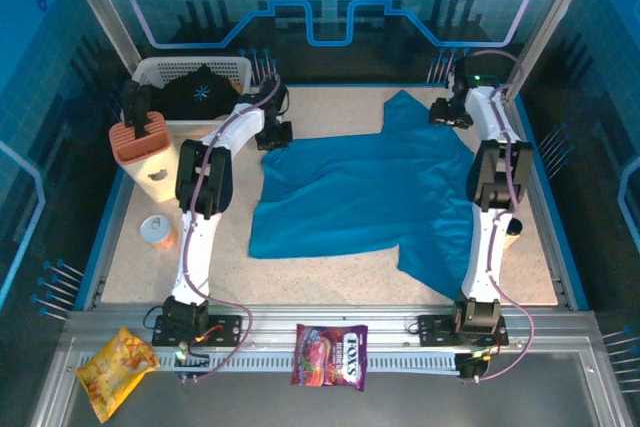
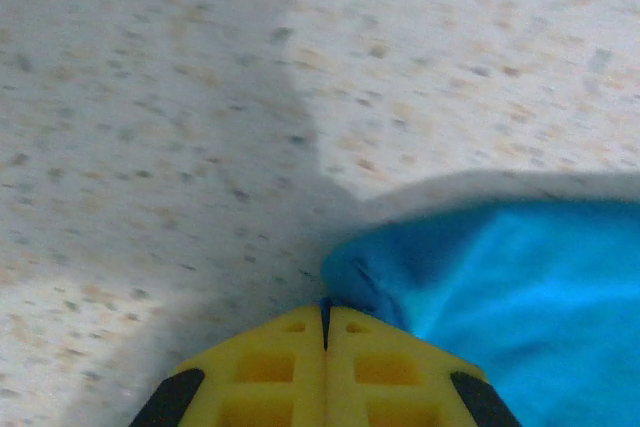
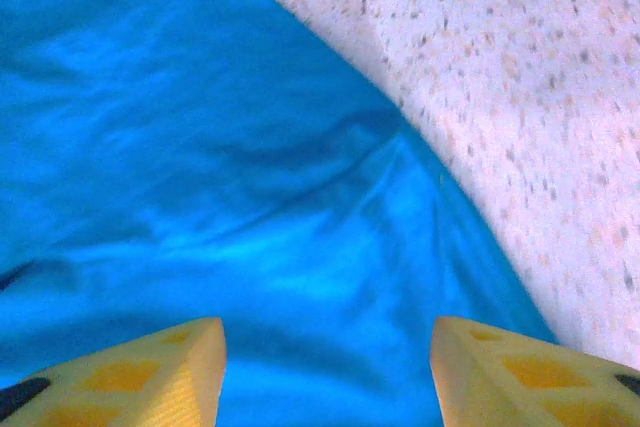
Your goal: Fold and stack the t-shirts
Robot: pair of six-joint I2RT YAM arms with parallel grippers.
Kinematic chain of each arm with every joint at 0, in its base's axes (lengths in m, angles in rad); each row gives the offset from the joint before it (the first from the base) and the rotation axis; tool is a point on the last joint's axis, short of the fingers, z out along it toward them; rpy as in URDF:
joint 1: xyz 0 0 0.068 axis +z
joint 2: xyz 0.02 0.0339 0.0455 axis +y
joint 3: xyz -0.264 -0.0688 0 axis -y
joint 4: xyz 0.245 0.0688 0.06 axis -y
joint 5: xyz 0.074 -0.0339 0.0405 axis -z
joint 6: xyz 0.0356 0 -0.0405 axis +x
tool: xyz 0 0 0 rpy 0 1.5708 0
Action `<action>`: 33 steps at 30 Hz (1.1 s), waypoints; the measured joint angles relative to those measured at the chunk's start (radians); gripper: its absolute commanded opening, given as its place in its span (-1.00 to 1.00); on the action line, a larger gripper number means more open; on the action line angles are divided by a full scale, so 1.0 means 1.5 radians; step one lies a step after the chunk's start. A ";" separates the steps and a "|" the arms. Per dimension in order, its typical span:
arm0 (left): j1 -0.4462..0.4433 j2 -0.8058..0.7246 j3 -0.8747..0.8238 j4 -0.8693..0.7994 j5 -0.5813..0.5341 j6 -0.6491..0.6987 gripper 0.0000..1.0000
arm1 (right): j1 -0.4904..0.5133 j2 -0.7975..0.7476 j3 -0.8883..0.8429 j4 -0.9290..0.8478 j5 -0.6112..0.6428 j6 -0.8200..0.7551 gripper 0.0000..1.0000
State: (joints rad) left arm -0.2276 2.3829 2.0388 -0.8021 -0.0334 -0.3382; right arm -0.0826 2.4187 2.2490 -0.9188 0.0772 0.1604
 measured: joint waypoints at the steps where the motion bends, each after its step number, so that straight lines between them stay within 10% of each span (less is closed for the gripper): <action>1: -0.004 -0.004 0.000 0.000 0.006 -0.001 -1.00 | 0.000 0.036 0.041 -0.017 0.008 -0.006 0.13; 9: -0.008 -0.039 -0.023 0.020 0.020 -0.002 -1.00 | -0.008 0.141 0.150 -0.081 0.033 -0.028 -0.03; 15: -0.008 -0.069 -0.054 0.033 0.018 -0.002 -1.00 | -0.015 0.144 0.152 -0.094 0.033 -0.035 -1.00; 23: -0.008 -0.119 -0.068 0.042 0.000 -0.002 -1.00 | -0.016 0.075 0.067 -0.084 0.023 -0.030 -0.96; 27: -0.008 -0.127 -0.068 0.050 -0.002 -0.003 -1.00 | -0.016 0.008 0.041 -0.081 0.015 -0.023 -0.14; 33: -0.008 -0.130 -0.088 0.066 -0.001 -0.018 -1.00 | -0.016 -0.006 0.073 -0.083 0.016 -0.018 0.08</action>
State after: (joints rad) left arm -0.2398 2.1876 1.9064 -0.7033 -0.0353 -0.3645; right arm -0.1059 2.4104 2.3581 -1.0435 0.1005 0.1337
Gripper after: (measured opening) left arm 0.054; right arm 0.515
